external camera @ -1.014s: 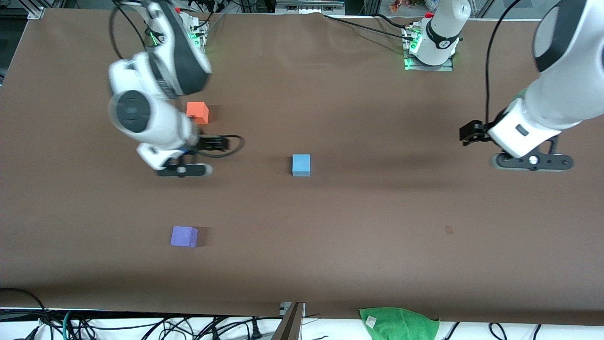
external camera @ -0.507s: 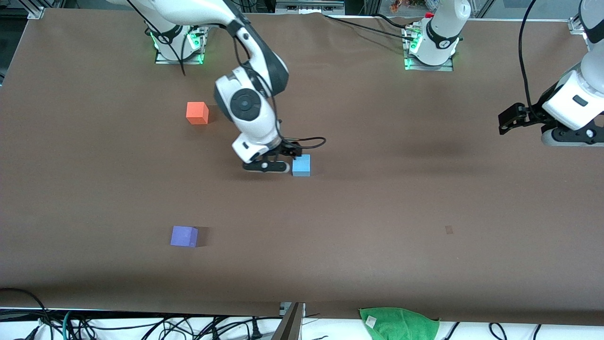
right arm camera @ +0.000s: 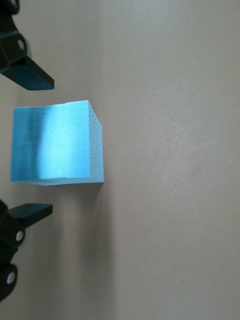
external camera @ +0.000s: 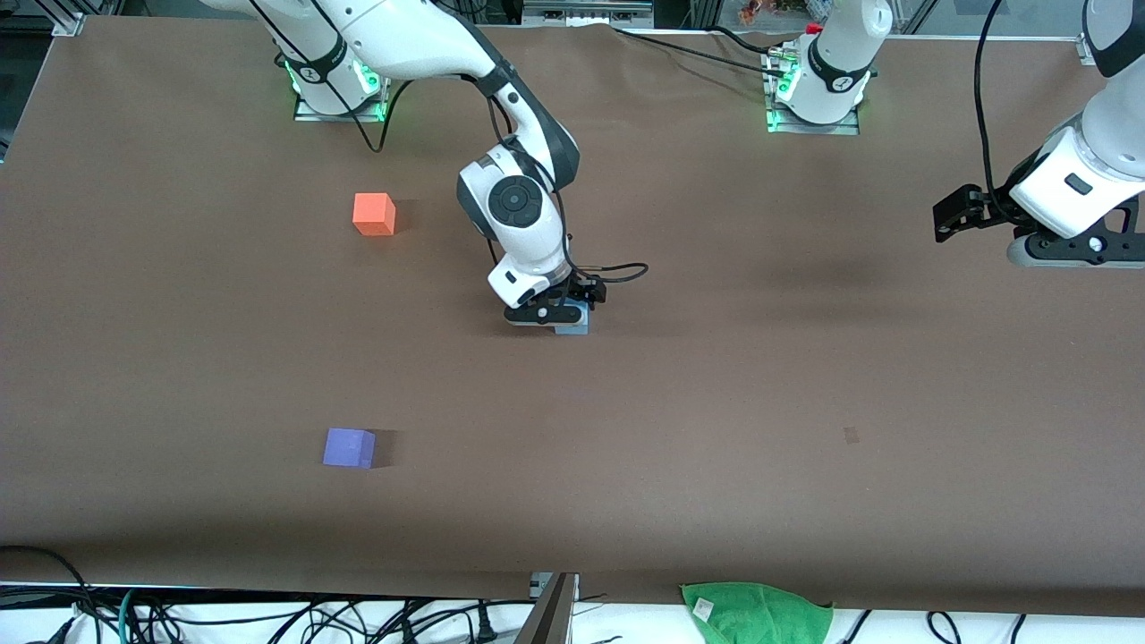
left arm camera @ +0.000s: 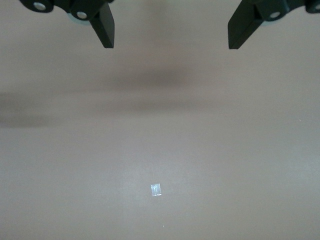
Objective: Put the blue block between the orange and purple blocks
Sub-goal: 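Carry the cube with the right gripper between the orange and purple cubes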
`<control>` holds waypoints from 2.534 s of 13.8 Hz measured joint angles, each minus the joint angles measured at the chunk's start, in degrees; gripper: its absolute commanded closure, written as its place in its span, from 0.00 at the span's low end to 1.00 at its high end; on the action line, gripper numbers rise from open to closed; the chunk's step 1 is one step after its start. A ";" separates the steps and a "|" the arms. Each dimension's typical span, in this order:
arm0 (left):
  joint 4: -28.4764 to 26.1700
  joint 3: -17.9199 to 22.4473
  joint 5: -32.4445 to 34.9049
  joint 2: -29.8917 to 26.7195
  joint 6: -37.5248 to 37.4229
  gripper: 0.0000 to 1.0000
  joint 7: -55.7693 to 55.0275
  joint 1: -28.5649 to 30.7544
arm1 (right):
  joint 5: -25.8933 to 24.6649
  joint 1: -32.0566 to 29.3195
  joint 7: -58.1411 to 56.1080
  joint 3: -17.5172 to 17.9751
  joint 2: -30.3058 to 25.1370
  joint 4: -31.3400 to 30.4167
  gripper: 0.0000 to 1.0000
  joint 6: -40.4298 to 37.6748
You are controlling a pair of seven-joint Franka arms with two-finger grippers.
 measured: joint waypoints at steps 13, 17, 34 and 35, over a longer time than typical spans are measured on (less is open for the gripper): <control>0.21 -4.48 -0.09 -0.86 -0.12 0.00 -0.39 -0.02 | -0.04 -0.03 -1.48 -0.88 2.87 0.32 0.81 4.35; 0.21 -4.43 -0.09 -0.87 -0.12 0.00 -0.39 0.02 | -0.05 -3.26 -9.28 -3.92 0.43 1.20 0.81 -4.97; 0.21 -4.45 -0.09 -0.87 -0.74 0.00 -0.39 0.02 | 0.52 -18.63 -35.91 -9.51 -17.23 -28.46 0.79 0.06; 0.21 -4.45 -0.09 -0.87 -0.83 0.00 -0.39 0.02 | 0.52 -18.64 -35.91 -9.51 -17.20 -28.60 0.79 0.44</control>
